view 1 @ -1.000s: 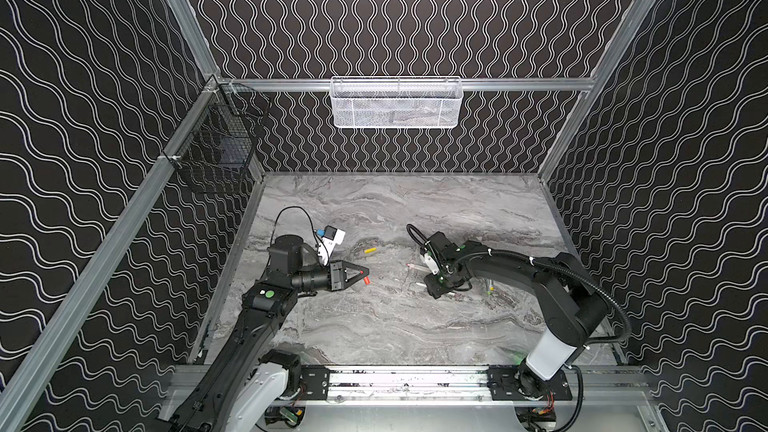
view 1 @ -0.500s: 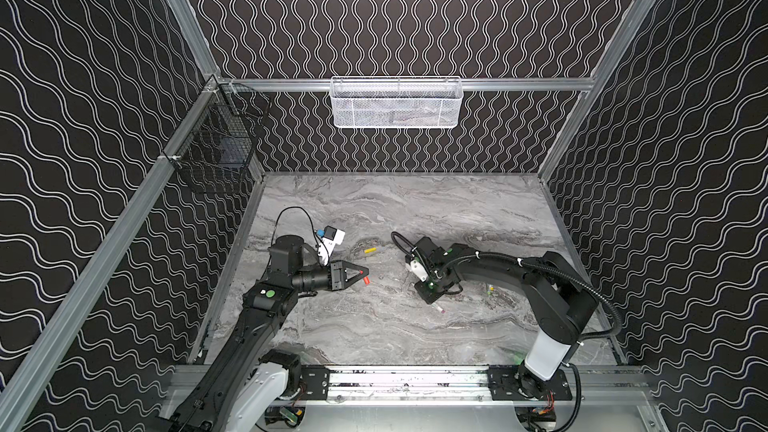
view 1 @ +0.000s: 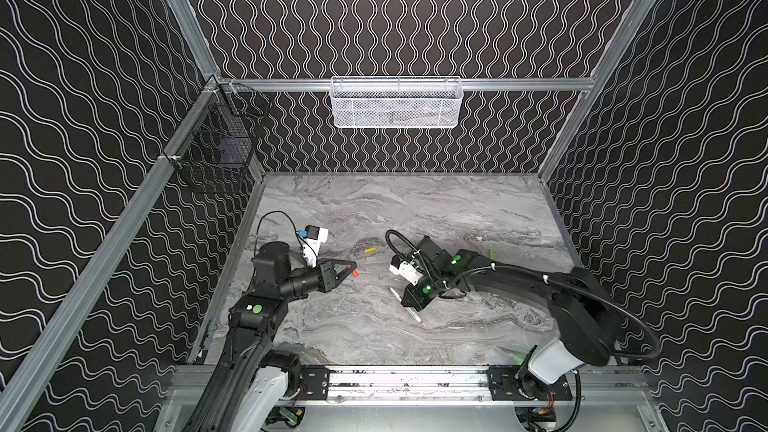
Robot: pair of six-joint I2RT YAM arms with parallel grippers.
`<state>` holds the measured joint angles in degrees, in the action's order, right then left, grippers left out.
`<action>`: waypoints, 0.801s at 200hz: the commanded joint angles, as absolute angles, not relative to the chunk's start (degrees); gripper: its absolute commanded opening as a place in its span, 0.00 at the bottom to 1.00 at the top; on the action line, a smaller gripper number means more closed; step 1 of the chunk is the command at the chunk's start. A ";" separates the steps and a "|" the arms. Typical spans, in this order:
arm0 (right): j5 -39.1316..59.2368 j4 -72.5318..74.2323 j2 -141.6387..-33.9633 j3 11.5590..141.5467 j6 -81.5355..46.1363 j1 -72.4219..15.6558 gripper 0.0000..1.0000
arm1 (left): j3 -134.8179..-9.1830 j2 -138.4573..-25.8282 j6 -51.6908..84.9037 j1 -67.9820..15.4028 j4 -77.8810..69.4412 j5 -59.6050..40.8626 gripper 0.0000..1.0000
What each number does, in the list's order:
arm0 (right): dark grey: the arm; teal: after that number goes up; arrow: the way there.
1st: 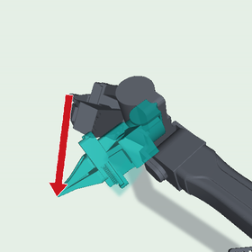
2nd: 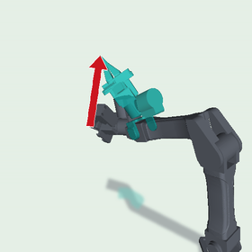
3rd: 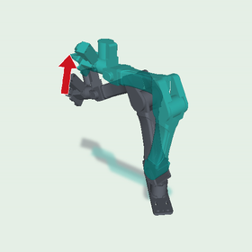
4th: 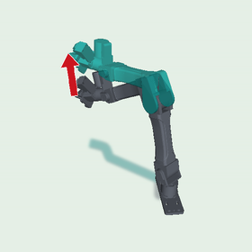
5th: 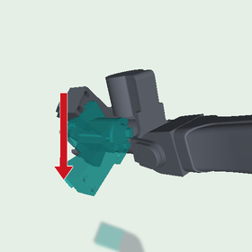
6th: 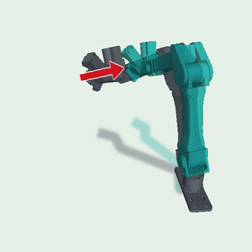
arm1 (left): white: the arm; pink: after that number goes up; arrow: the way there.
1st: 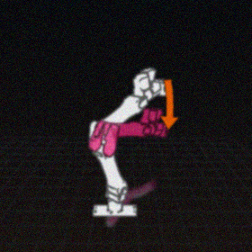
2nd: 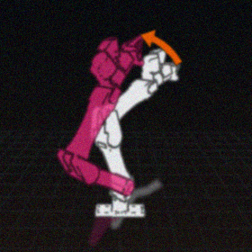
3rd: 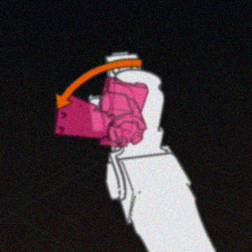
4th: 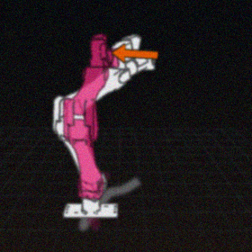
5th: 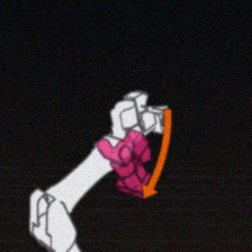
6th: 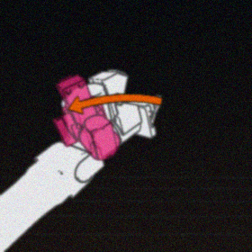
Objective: Insert the pens into the pen caps
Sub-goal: 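Lift the marker tip-up with the right gripper toward the red cap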
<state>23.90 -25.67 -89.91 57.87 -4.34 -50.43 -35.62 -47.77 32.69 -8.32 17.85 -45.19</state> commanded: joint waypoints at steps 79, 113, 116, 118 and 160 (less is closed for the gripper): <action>32.91 -2.89 -82.48 53.53 -11.22 -55.69 0.07 | -31.30 -50.86 38.38 -3.60 4.52 -54.66 0.00; 32.51 -0.17 -83.57 54.75 -12.22 -55.90 0.07 | -30.96 -50.89 39.20 -3.60 3.02 -56.33 0.00; 32.40 -0.13 -83.63 54.84 -12.22 -55.90 0.07 | -30.94 -50.81 39.24 -3.60 2.92 -56.40 0.00; 32.31 -0.05 -83.73 54.87 -12.22 -55.94 0.07 | -30.92 -50.85 39.28 -3.60 2.84 -56.42 0.00; 31.38 -0.22 -84.02 55.92 -11.89 -55.90 0.08 | -30.05 -51.47 40.51 -3.60 -0.04 -58.14 0.00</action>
